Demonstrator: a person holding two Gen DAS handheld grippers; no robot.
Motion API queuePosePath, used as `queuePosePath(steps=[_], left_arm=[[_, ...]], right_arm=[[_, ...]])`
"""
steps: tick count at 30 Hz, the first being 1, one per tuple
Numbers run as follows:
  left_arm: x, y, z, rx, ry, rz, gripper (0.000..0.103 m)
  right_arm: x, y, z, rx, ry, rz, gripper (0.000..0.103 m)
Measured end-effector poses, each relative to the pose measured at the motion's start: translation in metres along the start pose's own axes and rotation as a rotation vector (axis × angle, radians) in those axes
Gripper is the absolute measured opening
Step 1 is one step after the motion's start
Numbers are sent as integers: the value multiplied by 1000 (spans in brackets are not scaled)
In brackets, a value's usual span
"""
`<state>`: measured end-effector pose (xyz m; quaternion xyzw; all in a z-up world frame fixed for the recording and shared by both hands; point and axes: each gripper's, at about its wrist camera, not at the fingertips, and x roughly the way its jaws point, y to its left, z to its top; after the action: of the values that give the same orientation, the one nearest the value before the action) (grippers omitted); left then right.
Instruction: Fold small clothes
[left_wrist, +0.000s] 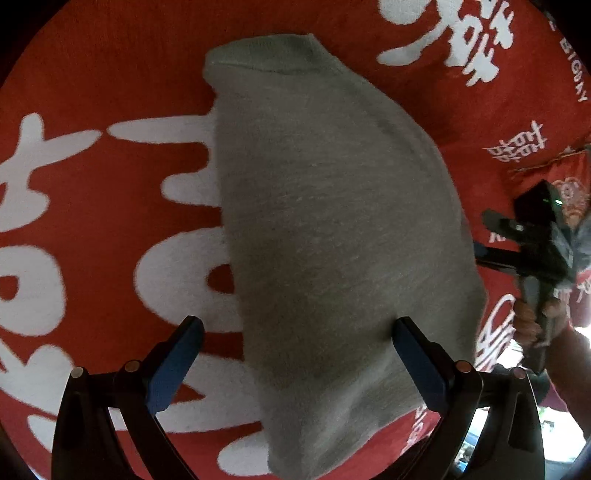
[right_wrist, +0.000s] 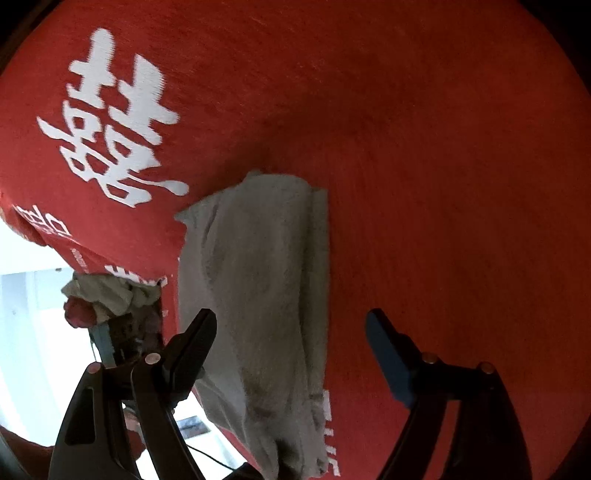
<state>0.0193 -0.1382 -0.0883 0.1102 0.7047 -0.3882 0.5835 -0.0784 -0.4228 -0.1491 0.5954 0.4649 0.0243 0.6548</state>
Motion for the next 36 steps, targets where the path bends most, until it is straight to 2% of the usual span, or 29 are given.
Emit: queuePosePath(steps=[5, 8, 11, 14, 18, 20, 21, 22, 23, 25, 27, 32, 36], left_arm=[[14, -15, 3, 47, 0, -41, 102], [19, -24, 7, 73, -1, -42, 102], [20, -25, 9, 58, -16, -53, 102], [23, -25, 8, 47, -33, -50, 102], [22, -30, 5, 54, -48, -2, 102], [20, -32, 3, 39, -68, 10, 97], [18, -34, 1, 33, -85, 16, 90], [14, -35, -2, 31, -100, 18, 81], [10, -36, -4, 33, -111, 18, 76], [0, -38, -9, 45, -134, 12, 57], [-11, -39, -12, 52, -148, -3, 52], [-33, -41, -26, 53, -174, -84, 52], [-60, -37, -43, 63, -204, -115, 52]], right_arm=[[26, -4, 8, -33, 124, 103, 85], [30, -3, 14, -60, 133, 152, 86], [34, 2, 21, -75, 155, 213, 86], [44, 9, 24, -123, 183, 232, 86], [48, 2, 25, -65, 161, 286, 86], [46, 1, 23, -30, 146, 252, 79], [45, -1, 22, -18, 143, 199, 57], [43, -3, 20, -9, 145, 190, 48], [40, -3, 19, 0, 134, 201, 46], [36, 5, 15, -5, 118, 212, 42], [33, 15, 11, -1, 103, 236, 42], [22, 40, -6, 10, 73, 278, 42], [8, 54, -22, 30, 47, 302, 42]])
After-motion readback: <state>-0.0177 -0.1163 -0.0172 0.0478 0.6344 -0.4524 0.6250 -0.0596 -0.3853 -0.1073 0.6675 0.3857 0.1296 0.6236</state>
